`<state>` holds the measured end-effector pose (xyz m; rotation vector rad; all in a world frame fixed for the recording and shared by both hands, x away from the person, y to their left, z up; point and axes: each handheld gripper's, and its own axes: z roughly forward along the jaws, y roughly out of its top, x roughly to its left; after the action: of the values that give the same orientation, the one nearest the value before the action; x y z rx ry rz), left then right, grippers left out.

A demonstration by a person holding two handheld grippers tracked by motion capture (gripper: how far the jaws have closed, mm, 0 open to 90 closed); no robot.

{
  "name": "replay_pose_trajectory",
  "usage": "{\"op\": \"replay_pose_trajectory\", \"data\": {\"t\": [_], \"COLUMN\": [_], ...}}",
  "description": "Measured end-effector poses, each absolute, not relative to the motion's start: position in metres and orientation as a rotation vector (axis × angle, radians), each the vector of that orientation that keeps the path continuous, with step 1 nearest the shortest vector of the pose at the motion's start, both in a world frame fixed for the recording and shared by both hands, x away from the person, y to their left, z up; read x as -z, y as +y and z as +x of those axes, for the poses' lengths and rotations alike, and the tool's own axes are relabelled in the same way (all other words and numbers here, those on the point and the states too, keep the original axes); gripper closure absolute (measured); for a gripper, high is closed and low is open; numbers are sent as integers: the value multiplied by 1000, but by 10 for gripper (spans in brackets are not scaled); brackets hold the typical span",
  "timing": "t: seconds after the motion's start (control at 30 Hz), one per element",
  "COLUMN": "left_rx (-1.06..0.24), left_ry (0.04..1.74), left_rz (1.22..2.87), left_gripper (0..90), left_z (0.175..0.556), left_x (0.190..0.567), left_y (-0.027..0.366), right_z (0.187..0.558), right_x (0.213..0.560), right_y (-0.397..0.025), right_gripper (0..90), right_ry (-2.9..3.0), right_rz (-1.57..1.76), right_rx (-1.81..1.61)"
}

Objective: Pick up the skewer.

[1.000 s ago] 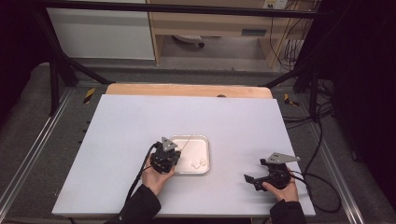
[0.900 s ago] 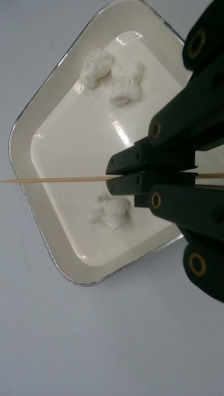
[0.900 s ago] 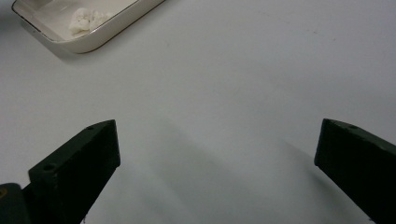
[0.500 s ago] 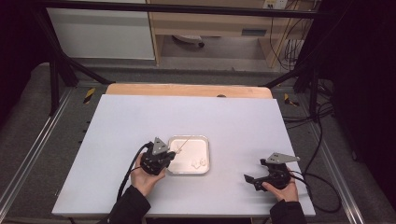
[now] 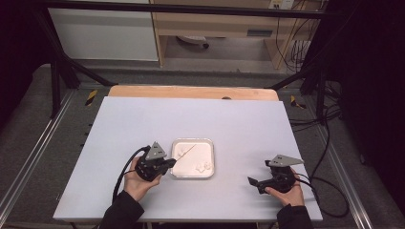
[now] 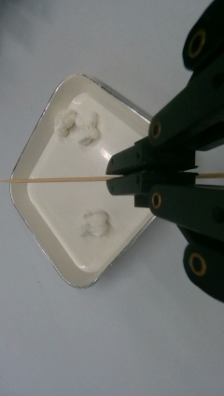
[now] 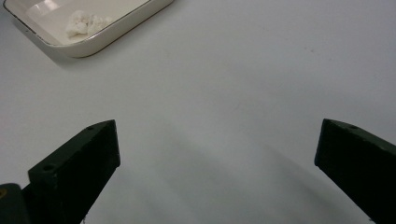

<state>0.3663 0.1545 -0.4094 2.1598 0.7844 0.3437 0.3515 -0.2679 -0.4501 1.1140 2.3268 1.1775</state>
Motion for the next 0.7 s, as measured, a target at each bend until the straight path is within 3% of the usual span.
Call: {"op": "replay_pose_trajectory", "data": {"t": [0.7], "left_rx": [-271], "left_ry": [596], "left_rz": [2323], "left_gripper": [889], "left_z": [368], "left_x": [399], "left_y": [107], "right_z": [340], "right_x": [422], "right_y": [-216], "right_gripper": [24], "right_ry": [2380], "right_rz": [681], "right_rx": [-898]}}
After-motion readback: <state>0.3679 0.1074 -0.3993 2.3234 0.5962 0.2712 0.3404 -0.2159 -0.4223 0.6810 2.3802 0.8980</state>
